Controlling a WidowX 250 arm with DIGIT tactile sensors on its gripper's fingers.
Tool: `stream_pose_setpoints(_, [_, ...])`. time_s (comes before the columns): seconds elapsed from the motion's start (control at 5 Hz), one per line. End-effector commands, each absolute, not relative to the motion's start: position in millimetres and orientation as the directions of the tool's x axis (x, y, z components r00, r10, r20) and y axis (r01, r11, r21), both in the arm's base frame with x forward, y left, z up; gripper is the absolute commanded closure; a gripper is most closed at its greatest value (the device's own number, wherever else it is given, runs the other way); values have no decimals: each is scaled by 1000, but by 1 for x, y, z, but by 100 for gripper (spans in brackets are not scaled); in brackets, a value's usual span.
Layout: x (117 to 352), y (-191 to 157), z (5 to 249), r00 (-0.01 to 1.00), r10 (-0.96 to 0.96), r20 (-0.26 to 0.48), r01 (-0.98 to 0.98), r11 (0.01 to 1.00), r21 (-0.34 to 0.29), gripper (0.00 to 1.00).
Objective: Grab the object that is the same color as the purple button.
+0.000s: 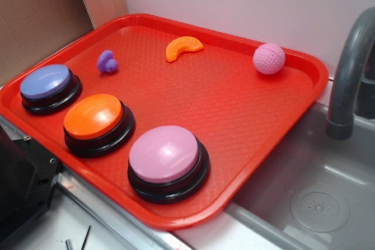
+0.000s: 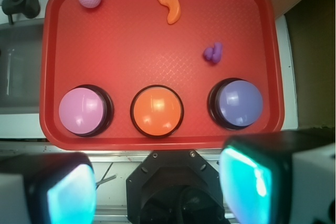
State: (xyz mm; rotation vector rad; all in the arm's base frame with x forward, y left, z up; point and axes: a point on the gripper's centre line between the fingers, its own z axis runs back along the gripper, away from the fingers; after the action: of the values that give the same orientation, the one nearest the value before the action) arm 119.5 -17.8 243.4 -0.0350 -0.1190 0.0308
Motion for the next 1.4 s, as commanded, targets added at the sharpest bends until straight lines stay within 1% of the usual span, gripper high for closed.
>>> stream_pose_setpoints(0.0, [120, -18, 243, 992, 33, 118, -29, 999, -37, 0])
stream_pose_setpoints(0.2, [130, -12, 235, 981, 80, 178, -78, 997, -18, 0])
stream_pose_setpoints(0.4, [139, -5, 223, 973, 115, 198, -118, 993, 1, 0])
stream_pose_setpoints(0.8, [171, 23, 188, 960, 199, 195, -207, 978, 23, 0])
stream_pose_setpoints(1.2, [207, 66, 139, 945, 267, 190, -279, 959, 40, 0])
